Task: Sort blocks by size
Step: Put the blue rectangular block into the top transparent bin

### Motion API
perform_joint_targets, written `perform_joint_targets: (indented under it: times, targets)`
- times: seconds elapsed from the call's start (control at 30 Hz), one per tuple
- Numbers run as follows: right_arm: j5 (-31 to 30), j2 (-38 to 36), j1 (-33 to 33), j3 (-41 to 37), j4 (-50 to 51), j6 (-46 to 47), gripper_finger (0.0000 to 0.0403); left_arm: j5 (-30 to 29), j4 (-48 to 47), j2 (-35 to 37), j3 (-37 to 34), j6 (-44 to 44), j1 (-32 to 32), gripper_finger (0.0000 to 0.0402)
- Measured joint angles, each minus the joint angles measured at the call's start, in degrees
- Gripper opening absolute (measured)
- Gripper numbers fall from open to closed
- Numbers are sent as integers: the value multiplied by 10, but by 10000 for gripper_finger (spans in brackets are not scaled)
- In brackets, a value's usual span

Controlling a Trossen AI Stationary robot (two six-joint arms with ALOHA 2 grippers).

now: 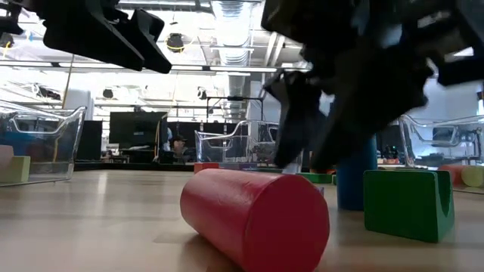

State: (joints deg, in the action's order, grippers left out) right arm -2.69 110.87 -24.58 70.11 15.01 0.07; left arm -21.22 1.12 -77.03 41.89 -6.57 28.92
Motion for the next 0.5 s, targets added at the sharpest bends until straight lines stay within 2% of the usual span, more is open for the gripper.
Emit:
perform_joint_targets:
  times: [0.5]
  targets:
    - [-9, 13, 4, 1, 28, 2, 260, 0, -2, 0, 0, 3, 0, 170]
